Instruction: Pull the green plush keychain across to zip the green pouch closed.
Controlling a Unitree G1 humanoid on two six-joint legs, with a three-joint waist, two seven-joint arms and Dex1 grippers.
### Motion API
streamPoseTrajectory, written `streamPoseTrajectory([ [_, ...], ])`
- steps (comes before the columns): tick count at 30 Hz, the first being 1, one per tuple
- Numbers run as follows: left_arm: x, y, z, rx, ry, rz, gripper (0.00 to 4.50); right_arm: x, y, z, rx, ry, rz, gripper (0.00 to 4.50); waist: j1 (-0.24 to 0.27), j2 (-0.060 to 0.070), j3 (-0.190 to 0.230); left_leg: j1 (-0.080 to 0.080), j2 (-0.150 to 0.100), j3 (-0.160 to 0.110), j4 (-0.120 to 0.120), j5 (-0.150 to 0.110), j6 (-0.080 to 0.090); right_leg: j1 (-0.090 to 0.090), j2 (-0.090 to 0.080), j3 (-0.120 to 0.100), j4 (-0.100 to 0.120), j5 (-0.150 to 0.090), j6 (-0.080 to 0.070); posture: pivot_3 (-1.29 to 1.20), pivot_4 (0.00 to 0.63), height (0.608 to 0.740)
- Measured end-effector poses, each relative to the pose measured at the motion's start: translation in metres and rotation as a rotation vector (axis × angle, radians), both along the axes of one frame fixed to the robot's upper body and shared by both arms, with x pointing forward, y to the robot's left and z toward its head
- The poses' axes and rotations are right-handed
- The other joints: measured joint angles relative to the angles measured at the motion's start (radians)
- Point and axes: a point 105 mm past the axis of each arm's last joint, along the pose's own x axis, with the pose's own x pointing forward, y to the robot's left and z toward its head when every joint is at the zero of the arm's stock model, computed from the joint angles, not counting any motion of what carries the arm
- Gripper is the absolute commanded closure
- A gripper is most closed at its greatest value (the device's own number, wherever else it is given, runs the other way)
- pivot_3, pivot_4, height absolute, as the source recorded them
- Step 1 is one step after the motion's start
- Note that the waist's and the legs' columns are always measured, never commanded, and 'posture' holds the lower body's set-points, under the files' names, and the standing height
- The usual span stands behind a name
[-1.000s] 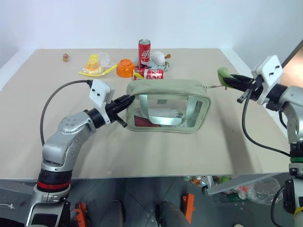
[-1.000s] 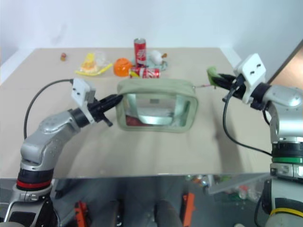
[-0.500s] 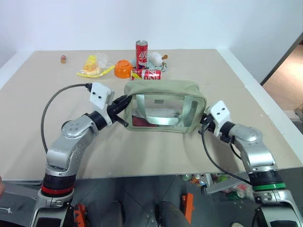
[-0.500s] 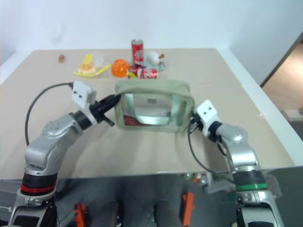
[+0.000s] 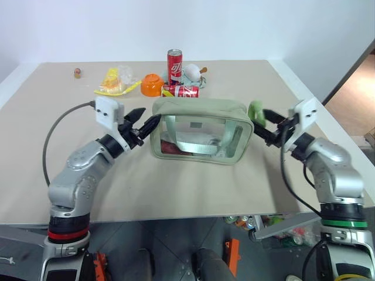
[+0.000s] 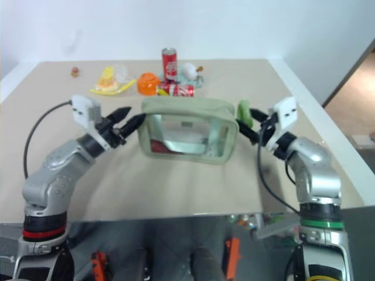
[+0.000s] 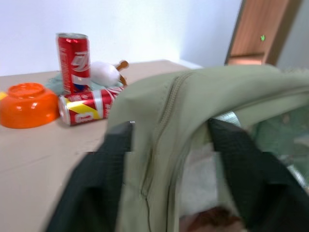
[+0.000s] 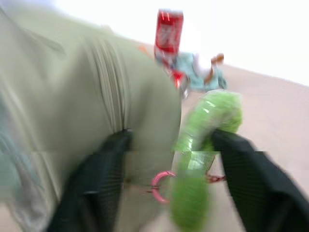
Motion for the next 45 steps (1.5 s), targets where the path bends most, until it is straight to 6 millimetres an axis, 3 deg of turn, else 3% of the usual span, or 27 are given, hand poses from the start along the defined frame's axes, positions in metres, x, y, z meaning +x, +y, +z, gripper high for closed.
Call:
streamPoseTrajectory([
  [2,-0.004,0.013,0.006,0.001,-0.008,-0.006,0.03,-0.012,-0.005,0.007,0.004,-0.004,0.013,0.01,0.000,0.000,0.000,0.000,0.000,0.000,0.000,0.000,0.000,0.000,0.000,0.000,0.000,-0.001,0.000,0.00,0.150,0.740],
  [6,-0.015,0.040,0.001,0.032,0.009,0.014,0.03,-0.031,-0.013,-0.006,0.003,0.060,0.019,0.01,-0.001,0.000,0.000,0.001,0.000,0.001,0.000,-0.001,0.000,0.000,-0.001,0.000,0.000,-0.001,0.000,0.00,0.150,0.740],
  [9,-0.023,0.052,-0.023,0.065,0.085,0.037,0.03,-0.046,-0.012,-0.017,0.018,0.110,0.034,0.01,-0.001,0.000,0.000,0.002,0.001,0.002,0.000,-0.001,0.000,0.001,-0.001,0.001,0.000,-0.001,-0.001,0.00,0.150,0.740],
  [16,-0.039,0.060,-0.076,0.164,0.207,0.122,0.03,-0.077,0.001,-0.041,-0.009,0.217,0.095,0.01,-0.002,-0.003,-0.001,0.007,0.003,0.003,0.000,-0.001,0.000,0.003,0.000,0.002,0.000,-0.002,-0.009,0.00,0.150,0.740],
  [18,-0.041,0.058,-0.081,0.170,0.205,0.139,0.03,-0.079,0.001,-0.044,-0.015,0.221,0.093,0.01,-0.002,-0.003,-0.002,0.007,0.003,0.004,0.001,-0.001,0.000,0.003,0.000,0.002,0.000,-0.001,-0.009,0.00,0.150,0.740],
  [28,-0.031,0.042,-0.066,0.151,0.130,0.134,0.03,-0.048,0.003,-0.019,-0.051,0.109,0.098,0.01,-0.003,-0.004,-0.002,0.007,0.001,0.003,0.000,0.000,0.000,0.000,0.002,0.005,0.000,0.002,-0.010,0.00,0.150,0.740],
  [33,-0.028,0.039,-0.054,0.144,0.086,0.132,0.03,-0.035,0.001,-0.009,-0.035,0.088,0.109,0.01,-0.003,-0.004,-0.001,0.004,0.002,0.002,-0.001,-0.005,0.001,-0.002,0.006,0.008,0.000,-0.002,-0.004,0.00,0.150,0.740],
  [40,-0.027,0.036,-0.044,0.155,0.050,0.115,0.03,-0.029,-0.010,0.011,-0.015,0.039,0.075,0.01,-0.001,-0.003,-0.001,0.003,0.001,0.002,0.000,-0.008,0.001,-0.002,0.005,0.009,0.000,-0.004,-0.003,0.00,0.150,0.740],
  [45,-0.028,0.036,-0.043,0.167,0.047,0.099,0.03,-0.043,-0.019,0.026,0.029,0.028,0.052,0.01,0.000,-0.003,-0.001,0.003,0.001,0.002,0.000,-0.008,0.000,-0.001,0.005,0.008,0.000,-0.004,-0.003,0.00,0.150,0.740],
])
